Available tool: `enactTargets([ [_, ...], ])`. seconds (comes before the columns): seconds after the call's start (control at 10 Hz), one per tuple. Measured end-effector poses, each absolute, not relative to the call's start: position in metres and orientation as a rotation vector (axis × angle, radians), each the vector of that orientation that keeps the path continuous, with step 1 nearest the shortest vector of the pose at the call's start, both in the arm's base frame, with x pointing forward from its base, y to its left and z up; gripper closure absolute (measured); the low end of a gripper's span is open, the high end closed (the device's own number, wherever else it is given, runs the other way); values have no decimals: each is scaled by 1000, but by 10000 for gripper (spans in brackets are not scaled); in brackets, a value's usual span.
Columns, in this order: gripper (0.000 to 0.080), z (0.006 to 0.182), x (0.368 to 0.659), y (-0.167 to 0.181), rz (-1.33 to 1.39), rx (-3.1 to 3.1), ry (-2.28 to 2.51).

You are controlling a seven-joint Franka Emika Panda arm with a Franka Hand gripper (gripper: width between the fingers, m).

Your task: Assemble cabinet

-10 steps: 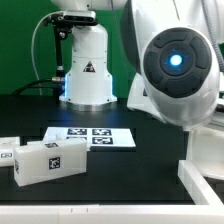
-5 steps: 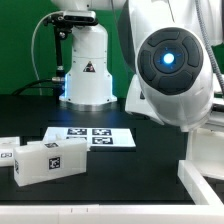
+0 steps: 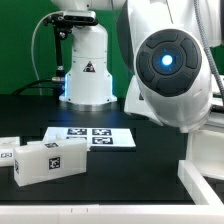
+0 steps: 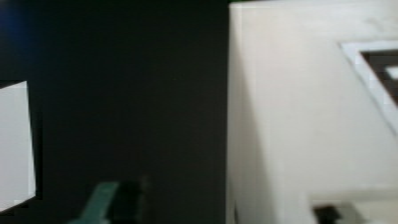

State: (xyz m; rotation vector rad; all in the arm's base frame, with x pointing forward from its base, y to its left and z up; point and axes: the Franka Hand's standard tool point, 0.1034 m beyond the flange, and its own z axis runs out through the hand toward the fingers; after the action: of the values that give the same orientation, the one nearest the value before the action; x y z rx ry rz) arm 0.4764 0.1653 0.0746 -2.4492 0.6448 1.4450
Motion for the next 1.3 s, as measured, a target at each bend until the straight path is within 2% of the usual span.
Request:
enactTargets([
  [0.1,594,74,476,165,1445,-2449,645],
  [0.2,720,74,476,165,1446,-2449,645],
  [0.3,766,75,477,165,1441,-2449,638],
  [0.6,767,76,478,165,1436,-2450,627],
  [0.9,767,97,478,143,1356,-2467,547],
  [1.1,767,112,468,123,1192,-2557,553],
  [1.3,767,126,473,107,1037,-2675,591],
])
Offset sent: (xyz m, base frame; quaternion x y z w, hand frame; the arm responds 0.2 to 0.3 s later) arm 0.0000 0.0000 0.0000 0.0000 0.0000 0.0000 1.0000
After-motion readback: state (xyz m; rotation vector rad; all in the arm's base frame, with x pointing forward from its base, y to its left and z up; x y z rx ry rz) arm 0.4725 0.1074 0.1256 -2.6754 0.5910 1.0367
